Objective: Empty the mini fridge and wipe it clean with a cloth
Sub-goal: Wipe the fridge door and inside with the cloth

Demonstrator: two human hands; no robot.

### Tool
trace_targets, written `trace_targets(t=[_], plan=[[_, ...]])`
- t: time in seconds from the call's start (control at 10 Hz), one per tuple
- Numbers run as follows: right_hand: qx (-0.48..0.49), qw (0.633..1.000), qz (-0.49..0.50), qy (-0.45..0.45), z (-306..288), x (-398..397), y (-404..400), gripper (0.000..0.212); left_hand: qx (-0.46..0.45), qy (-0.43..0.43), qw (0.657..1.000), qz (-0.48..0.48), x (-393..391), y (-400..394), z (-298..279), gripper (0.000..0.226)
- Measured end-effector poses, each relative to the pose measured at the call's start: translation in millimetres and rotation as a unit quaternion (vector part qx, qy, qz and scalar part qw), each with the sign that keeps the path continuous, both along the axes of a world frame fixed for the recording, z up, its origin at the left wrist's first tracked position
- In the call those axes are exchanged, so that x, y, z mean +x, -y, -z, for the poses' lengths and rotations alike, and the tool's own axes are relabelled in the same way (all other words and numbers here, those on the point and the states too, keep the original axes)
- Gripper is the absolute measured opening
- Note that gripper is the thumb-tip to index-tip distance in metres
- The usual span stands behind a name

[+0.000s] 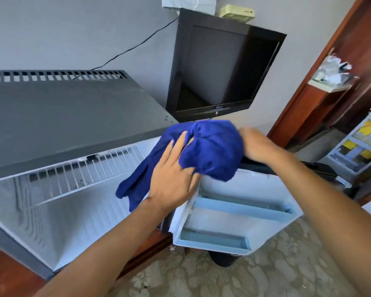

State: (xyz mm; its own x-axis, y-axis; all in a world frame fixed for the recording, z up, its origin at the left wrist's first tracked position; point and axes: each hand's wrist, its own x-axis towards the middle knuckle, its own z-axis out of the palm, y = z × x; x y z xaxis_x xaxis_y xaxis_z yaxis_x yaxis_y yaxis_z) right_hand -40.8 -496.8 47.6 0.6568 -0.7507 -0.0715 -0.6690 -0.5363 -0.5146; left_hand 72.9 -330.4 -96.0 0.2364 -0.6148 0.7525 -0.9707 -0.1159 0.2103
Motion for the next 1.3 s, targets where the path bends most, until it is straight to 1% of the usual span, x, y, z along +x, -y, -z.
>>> trace_targets(t=[0.1,0.2,0.3,0.4,0.5,0.6,0.7,0.8,0.9,1.0,1.1,1.2,1.3], plan=[[-0.231,0.961,-0.051,-0.141,20,-15,9,0.04,-0.038,-0.305,0.95,0.053,-11,-15,9,0.077],[-0.25,0.957,-0.064,-0.13,24,-8,1,0.056,-0.046,-0.52,0.851,0.064,-31,-30,42,0.078],[-0.242,0.962,-0.044,-0.116,25,-8,8,0.055,-0.065,-0.613,0.787,0.034,-52,-41,71,0.036],[-0.25,0.962,-0.035,-0.107,28,-9,5,0.047,0.028,-0.548,0.836,-0.02,-64,-43,115,0.029],[-0.239,0.965,-0.021,-0.105,26,-7,2,0.047,0.184,-0.607,0.772,-0.053,-65,-42,145,0.041],[-0.246,0.964,-0.012,-0.106,26,-8,-1,0.048,0.282,-0.556,0.776,-0.099,-56,-33,154,0.045],[-0.244,0.964,-0.005,-0.106,27,-10,-3,0.048,0.326,-0.541,0.766,-0.118,-56,-26,167,0.046],[-0.247,0.963,0.001,-0.108,26,-11,-5,0.047,0.308,-0.649,0.684,-0.129,-59,-25,200,0.039],[-0.256,0.961,0.003,-0.106,29,-10,-5,0.047,0.202,-0.801,0.545,-0.145,-64,-20,234,0.021],[-0.262,0.961,0.007,-0.093,31,-11,-4,0.048,-0.008,-0.9,0.408,-0.154,-74,-9,238,0.025],[-0.256,0.962,0.011,-0.094,32,-10,-3,0.049,-0.115,-0.928,0.328,-0.131,-83,-5,237,0.039],[-0.252,0.963,0.013,-0.095,32,-11,-3,0.046,-0.175,-0.943,0.256,-0.124,-93,-4,244,0.052],[-0.249,0.964,0.01,-0.094,33,-11,-3,0.043,-0.184,-0.944,0.237,-0.134,-124,12,242,0.06]])
